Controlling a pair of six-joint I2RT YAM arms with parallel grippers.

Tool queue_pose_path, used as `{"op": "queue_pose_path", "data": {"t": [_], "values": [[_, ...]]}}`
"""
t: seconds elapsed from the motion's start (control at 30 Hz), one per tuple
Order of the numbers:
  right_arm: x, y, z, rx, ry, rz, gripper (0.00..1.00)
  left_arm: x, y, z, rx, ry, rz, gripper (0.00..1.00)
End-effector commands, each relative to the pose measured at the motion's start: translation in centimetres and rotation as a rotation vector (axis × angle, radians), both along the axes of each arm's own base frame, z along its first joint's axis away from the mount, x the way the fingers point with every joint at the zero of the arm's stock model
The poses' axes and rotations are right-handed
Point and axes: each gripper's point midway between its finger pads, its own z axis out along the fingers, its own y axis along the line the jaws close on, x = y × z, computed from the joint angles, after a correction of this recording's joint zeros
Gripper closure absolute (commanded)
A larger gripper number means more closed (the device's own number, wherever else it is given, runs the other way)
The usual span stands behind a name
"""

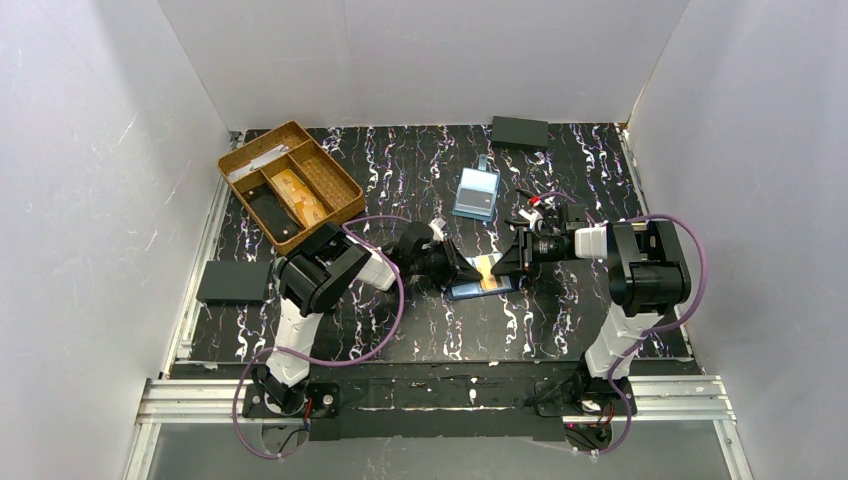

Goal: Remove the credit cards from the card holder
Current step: Remove the credit card from the card holder.

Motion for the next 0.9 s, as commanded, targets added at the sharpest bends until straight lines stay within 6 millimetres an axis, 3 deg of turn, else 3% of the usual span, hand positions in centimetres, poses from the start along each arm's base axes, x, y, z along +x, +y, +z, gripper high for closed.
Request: {"op": "queue_pose_path", "data": {"t": [0.0,0.3,0.4,0.63,0.87], "values": [[0.3,0.4,0.3,0.007,-0.023,0.03,0.64,-0.5,0.4,-1.0,0.015,0.026,-0.005,0.87],[-0.3,0.8,-0.7,-0.018,0.005,0.063,0.66,-0.3,0.3,-1.3,0.018,0.037,0.006,0.91],[-0.3,0.9,-0.3,-0.004,-0.005,0.068,0.66,-0.2,0.3,-1.5,0.022,0.038,0.011,1.0],[0.1,0.9,1.1,0.025,-0.042,0.083,0.65,-0.5,1.0,-2.3,0.045,0.036,0.017,1.0],[1.4,-0.8,2.5,0.015,-0.111,0.036,0.64,-1.1,2.3,-2.8,0.067,0.032,0.019,1.0]]}}
